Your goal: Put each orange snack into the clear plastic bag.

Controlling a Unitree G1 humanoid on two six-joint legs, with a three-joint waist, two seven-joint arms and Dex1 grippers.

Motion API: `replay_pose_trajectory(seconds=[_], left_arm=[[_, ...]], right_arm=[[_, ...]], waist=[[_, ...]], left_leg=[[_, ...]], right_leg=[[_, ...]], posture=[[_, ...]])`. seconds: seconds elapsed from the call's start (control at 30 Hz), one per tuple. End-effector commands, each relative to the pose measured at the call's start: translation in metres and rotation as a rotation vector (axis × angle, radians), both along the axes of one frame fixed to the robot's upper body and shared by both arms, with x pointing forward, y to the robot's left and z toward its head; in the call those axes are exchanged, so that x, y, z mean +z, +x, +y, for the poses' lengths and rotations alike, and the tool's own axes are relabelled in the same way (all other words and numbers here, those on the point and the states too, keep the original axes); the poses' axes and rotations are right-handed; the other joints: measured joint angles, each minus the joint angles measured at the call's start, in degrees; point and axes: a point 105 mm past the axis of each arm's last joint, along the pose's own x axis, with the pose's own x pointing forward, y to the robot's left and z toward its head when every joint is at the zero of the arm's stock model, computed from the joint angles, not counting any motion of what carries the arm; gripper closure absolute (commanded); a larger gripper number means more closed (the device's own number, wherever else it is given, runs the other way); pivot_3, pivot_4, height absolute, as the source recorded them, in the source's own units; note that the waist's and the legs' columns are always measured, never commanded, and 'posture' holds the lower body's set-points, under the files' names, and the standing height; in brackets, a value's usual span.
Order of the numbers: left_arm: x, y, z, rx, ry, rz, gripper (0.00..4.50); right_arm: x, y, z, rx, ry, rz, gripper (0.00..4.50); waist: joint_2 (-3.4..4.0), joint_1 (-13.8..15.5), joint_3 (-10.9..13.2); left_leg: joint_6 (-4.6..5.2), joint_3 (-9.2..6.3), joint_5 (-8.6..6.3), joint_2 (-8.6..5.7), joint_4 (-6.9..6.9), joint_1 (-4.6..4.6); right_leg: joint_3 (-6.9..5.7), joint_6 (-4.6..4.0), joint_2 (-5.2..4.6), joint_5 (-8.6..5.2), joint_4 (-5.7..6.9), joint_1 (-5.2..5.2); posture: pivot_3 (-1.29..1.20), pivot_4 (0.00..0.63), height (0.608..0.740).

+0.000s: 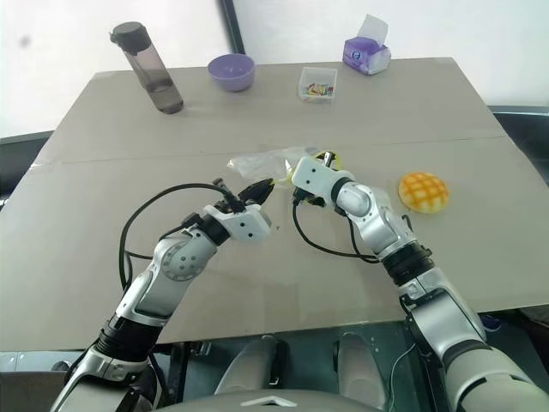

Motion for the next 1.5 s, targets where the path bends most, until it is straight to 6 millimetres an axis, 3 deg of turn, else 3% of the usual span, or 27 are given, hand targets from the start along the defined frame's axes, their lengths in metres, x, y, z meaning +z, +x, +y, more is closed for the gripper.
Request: replay_pose_trajectory(seconds=[0.03,0.17,0.3,0.43,0.57,0.67,0.77,0.97,1.03,1.27,1.5], left_arm=[[0.010,0.003,0.002,0.032,0.000,-0.043,4.50],[0.009,0.012,0.016,0.120,0.010,-0.041,4.50],[0.007,0.018,0.025,0.174,0.014,-0.036,4.50],[0.005,0.021,0.025,0.192,-0.021,-0.013,4.50],[0.008,0.024,0.019,0.190,-0.043,-0.013,4.50],[0.009,0.025,0.017,0.186,-0.048,-0.014,4.50],[0.009,0.026,0.014,0.180,-0.054,-0.011,4.50],[0.008,0.027,0.011,0.165,-0.050,-0.007,4.50],[0.008,0.027,0.012,0.166,-0.049,-0.009,4.50],[0.009,0.027,0.012,0.164,-0.048,-0.013,4.50],[0.009,0.026,0.011,0.162,-0.050,-0.013,4.50]], right_arm=[[0.027,-0.005,0.002,0.026,0.079,-0.054,0.04],[0.037,-0.022,-0.001,0.086,0.140,0.004,0.04],[0.035,-0.040,-0.017,0.106,0.153,0.130,0.04],[0.055,-0.057,-0.056,0.027,0.417,0.305,0.04],[0.050,-0.079,-0.085,0.002,0.536,0.452,0.04],[0.047,-0.071,-0.118,-0.160,0.629,0.440,0.04],[0.039,-0.055,-0.175,-0.430,0.757,0.387,0.04],[0.025,-0.043,-0.229,-0.672,0.781,0.320,0.04],[0.016,-0.041,-0.234,-0.703,0.821,0.360,0.04],[-0.006,-0.037,-0.224,-0.676,1.026,0.542,0.04],[-0.037,-0.049,-0.219,-0.714,0.914,0.689,0.04]], waist=[[0.00,0.0,0.0],[0.00,0.0,0.0],[0.00,0.2,0.0],[0.00,0.5,0.0],[-0.01,0.7,0.0],[-0.01,0.6,0.0],[-0.01,0.6,0.0],[-0.01,0.5,0.0],[-0.01,0.5,0.0],[-0.01,0.3,0.0],[-0.02,0.5,0.0]], left_leg=[[0.00,0.00,0.00,0.00,0.00,0.00],[0.04,-0.01,-0.02,0.00,0.00,-0.01],[0.14,-0.05,-0.08,-0.01,0.00,-0.03],[0.16,-0.10,-0.09,-0.01,0.02,-0.05],[0.17,-0.14,-0.10,-0.01,0.01,-0.07],[0.17,-0.11,-0.10,-0.01,0.01,-0.05],[0.18,-0.06,-0.10,-0.01,0.01,-0.01],[0.17,-0.04,-0.10,-0.01,-0.01,-0.01],[0.17,-0.03,-0.10,-0.01,0.00,-0.01],[0.18,-0.02,-0.10,0.01,0.00,-0.01],[0.18,-0.06,-0.10,0.01,0.00,-0.01]], right_leg=[[0.00,0.00,0.00,0.00,0.00,0.00],[0.00,0.00,0.00,0.00,0.00,0.00],[-0.05,0.00,-0.01,0.00,-0.02,0.03],[-0.08,0.00,-0.02,0.00,-0.03,0.05],[-0.12,0.00,-0.02,0.00,-0.06,0.06],[-0.11,0.00,-0.02,0.00,-0.07,0.08],[-0.05,0.01,-0.02,0.00,-0.01,0.08],[-0.04,0.01,-0.02,0.00,-0.02,0.07],[-0.03,0.01,-0.02,0.00,-0.02,0.07],[-0.01,0.01,-0.01,0.00,-0.02,0.07],[-0.05,0.01,-0.01,0.00,-0.03,0.10]], posture=[[0.00,0.150,0.740],[0.00,0.150,0.740],[0.00,0.150,0.740],[0.00,0.150,0.740],[0.00,0.150,0.740],[0.00,0.150,0.740],[0.00,0.150,0.740],[0.00,0.150,0.740],[0.00,0.150,0.740],[0.00,0.150,0.740],[0.00,0.150,0.740]])
